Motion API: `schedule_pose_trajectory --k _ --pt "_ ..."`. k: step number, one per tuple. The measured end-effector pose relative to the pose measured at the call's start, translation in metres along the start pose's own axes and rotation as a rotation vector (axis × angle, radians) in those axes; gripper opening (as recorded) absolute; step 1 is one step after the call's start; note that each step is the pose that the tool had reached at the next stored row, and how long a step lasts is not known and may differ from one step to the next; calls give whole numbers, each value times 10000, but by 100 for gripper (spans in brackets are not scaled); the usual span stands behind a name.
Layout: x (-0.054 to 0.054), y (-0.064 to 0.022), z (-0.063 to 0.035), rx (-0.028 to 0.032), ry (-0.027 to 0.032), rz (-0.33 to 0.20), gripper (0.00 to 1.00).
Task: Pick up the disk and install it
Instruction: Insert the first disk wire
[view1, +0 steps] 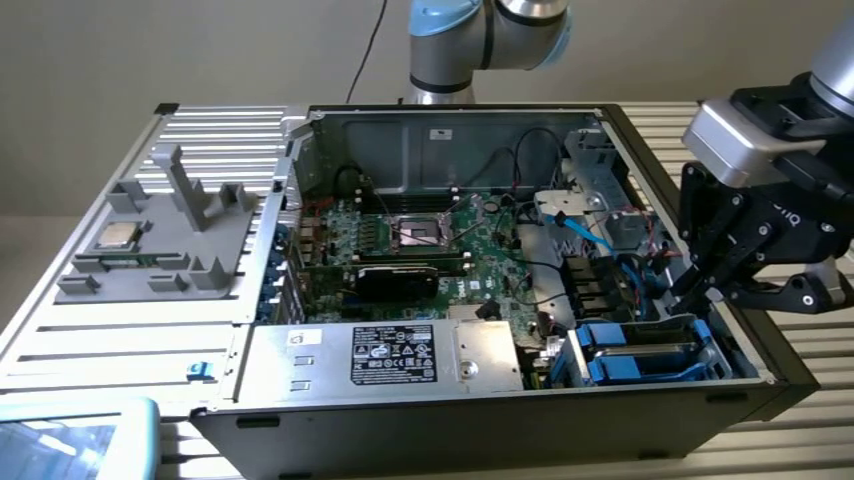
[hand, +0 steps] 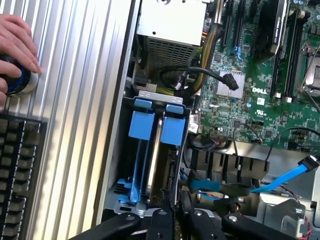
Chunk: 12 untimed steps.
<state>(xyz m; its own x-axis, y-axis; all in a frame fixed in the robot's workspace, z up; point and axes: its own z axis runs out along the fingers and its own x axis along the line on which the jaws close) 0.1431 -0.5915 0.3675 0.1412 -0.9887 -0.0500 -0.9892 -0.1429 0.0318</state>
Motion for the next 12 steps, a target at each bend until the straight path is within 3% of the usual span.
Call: schedule_pose_trajectory --k 12 --pt "0 1 2 1 23 90 16"
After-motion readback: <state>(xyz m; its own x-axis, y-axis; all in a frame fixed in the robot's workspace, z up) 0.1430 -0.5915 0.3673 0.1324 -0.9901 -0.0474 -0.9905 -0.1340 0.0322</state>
